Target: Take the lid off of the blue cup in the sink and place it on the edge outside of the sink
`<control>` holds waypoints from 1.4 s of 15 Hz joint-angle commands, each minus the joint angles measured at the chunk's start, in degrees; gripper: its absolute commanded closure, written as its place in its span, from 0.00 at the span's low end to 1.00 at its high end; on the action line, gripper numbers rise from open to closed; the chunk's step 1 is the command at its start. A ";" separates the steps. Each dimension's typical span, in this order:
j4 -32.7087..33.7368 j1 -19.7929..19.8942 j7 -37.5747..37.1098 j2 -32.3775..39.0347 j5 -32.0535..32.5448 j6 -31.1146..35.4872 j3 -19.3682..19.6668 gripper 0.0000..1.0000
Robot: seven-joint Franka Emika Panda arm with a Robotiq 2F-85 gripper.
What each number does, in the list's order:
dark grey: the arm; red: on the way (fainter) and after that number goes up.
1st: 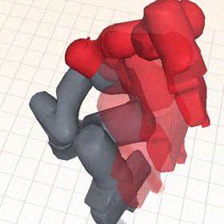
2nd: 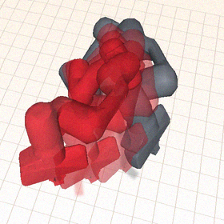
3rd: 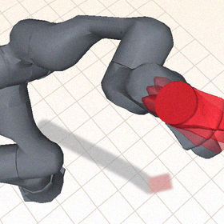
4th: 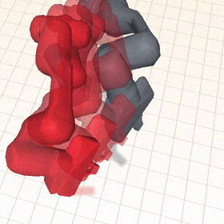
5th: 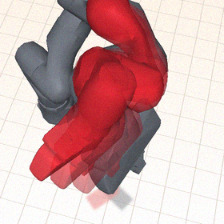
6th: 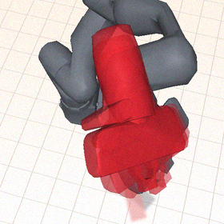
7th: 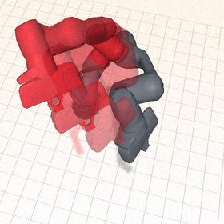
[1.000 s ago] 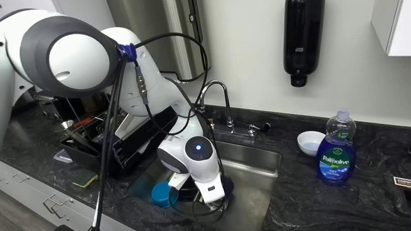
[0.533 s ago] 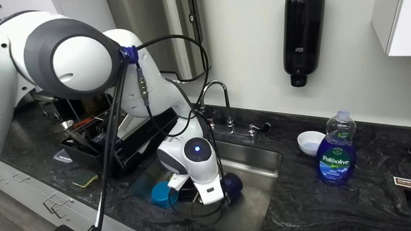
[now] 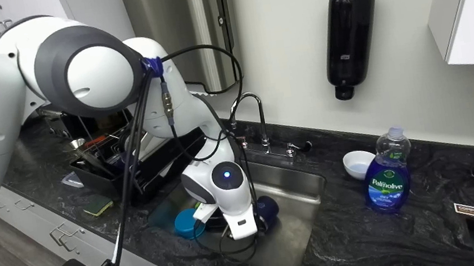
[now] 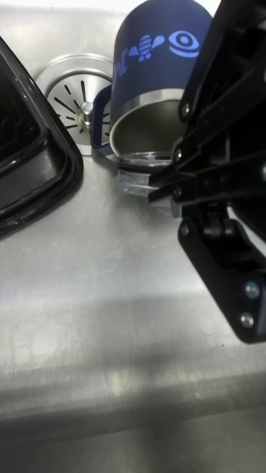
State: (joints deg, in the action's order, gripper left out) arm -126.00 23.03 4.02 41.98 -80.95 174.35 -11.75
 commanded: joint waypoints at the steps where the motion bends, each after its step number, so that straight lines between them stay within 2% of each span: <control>1: 0.99 1.06 3.15 1.28 -3.53 2.16 -0.90 0.99; 7: 1.16 1.46 4.75 1.68 -6.57 3.15 -0.46 0.99; 11: 0.83 1.38 3.58 1.81 -5.53 2.16 0.28 0.99; 12: 0.58 1.09 2.62 1.91 -4.61 1.86 0.57 0.69; 13: 0.49 0.50 1.67 2.18 -3.86 2.22 0.87 0.68; 21: 0.19 -4.32 -5.26 3.00 1.70 6.57 3.88 0.13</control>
State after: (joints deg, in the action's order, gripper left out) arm -125.92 21.51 2.05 44.69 -81.40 178.34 -9.77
